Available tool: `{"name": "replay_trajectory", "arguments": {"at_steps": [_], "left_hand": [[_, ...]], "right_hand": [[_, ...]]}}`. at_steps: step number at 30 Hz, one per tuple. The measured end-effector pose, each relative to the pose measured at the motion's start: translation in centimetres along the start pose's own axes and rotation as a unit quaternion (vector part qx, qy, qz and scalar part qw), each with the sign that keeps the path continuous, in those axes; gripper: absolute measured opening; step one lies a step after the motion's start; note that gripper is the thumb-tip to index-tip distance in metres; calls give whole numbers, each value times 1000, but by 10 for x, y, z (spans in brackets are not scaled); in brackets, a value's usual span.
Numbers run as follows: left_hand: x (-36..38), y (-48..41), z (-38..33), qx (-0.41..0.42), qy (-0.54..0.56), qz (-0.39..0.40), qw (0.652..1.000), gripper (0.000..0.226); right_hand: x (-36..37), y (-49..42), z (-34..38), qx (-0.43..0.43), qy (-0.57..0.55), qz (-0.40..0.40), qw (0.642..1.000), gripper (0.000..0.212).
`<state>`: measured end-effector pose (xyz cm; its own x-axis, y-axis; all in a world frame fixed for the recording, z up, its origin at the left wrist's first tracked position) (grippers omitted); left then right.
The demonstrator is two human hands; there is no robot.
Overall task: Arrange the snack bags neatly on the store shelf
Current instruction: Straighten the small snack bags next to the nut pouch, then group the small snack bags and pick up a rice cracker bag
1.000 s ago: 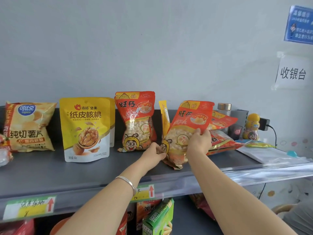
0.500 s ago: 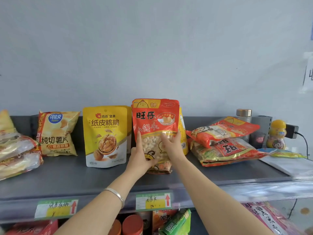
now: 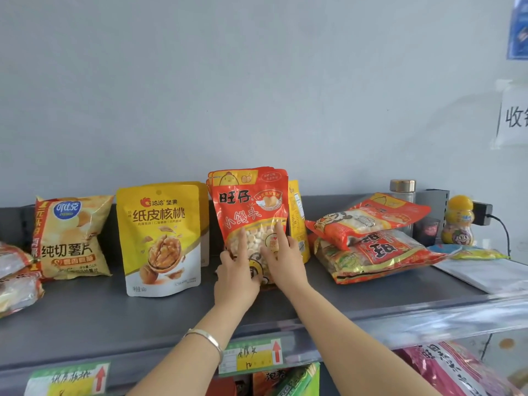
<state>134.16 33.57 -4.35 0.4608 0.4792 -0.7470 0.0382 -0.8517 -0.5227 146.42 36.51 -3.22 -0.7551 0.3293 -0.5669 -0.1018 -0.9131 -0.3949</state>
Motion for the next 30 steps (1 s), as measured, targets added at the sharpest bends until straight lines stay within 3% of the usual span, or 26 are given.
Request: {"name": "replay_trajectory", "arguments": {"at_steps": [4,9,14,19,26,30], "left_hand": [[-20,5,-4,0,-45,-63,997,88],[-45,9,-43,143,-79,-183,969,61],[-14,9,-109,255,-17,-50,966,60],[43,-9,-149,211,53,102,971,71],[80,-36,-179,173,92,86,977,58],[101,-48,-176,140,118,130,974,61]], "right_hand": [[-31,8,12,-27,61,-105,992,47],[-88,11,8,-41,27,-230,972,38],[-139,-8,-40,89,-43,-270,958,44],[-175,-31,-77,181,6,-250,951,60],[-189,-63,-132,316,9,-146,937,92],[-172,-78,-147,305,-3,-120,945,101]]}}
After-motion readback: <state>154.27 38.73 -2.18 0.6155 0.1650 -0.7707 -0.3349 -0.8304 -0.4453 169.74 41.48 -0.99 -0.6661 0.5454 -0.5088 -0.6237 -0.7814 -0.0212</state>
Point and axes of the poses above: each hand's wrist, its own y-axis away from the middle knuckle, its own x-axis out of the palm, z = x × y, the point moved 8 cm from there along -y, towards the middle knuckle, and after that the axes turned 6 degrees about x, right-handed, at the moved point
